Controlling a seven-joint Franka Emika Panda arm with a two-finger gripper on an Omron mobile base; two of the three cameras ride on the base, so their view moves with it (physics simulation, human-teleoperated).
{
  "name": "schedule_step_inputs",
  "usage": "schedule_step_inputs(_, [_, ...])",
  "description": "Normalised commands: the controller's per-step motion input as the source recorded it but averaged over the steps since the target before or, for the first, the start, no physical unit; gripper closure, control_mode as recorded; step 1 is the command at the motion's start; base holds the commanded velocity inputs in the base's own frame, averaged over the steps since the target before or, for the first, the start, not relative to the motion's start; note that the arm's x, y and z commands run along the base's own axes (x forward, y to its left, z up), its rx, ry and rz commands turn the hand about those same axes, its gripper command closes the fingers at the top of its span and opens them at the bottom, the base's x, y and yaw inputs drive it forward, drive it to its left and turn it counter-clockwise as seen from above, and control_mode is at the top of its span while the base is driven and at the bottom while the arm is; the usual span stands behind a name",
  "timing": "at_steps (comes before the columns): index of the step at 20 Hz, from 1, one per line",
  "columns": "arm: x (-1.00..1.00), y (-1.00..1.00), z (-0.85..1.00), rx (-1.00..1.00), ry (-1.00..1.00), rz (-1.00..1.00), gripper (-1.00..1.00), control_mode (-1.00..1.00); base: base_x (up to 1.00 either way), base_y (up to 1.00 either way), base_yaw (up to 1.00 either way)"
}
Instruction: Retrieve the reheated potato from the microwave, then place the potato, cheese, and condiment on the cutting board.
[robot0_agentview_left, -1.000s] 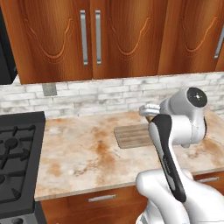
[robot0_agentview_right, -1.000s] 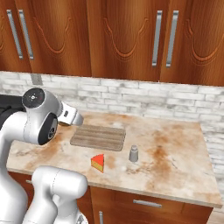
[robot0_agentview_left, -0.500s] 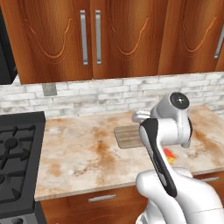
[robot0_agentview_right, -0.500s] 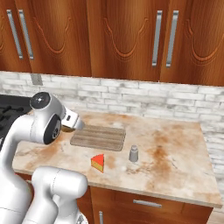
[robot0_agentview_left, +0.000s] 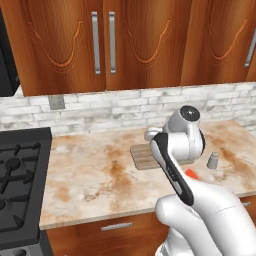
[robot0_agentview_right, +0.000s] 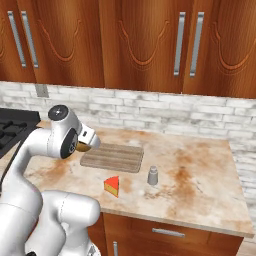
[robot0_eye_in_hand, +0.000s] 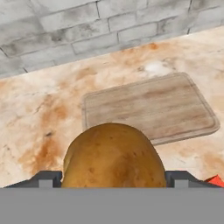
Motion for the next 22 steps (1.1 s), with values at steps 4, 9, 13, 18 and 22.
schedule_step_inputs(4, [0.46, 0.04, -0.31, 0.01, 0.00, 0.02, 1.00, -1.00, 0.00, 0.00, 0.00])
schedule_step_inputs(9, [0.45, 0.04, -0.33, 0.00, -0.01, 0.03, 1.00, -1.00, 0.00, 0.00, 0.00])
schedule_step_inputs(13, [0.45, -0.04, -0.24, 0.00, -0.01, 0.04, 1.00, -1.00, 0.00, 0.00, 0.00])
schedule_step_inputs(18, [0.33, 0.01, -0.22, 0.00, 0.00, 0.01, 1.00, -1.00, 0.00, 0.00, 0.00])
schedule_step_inputs(22, [0.31, 0.00, -0.20, 0.00, 0.00, 0.00, 1.00, -1.00, 0.00, 0.00, 0.00])
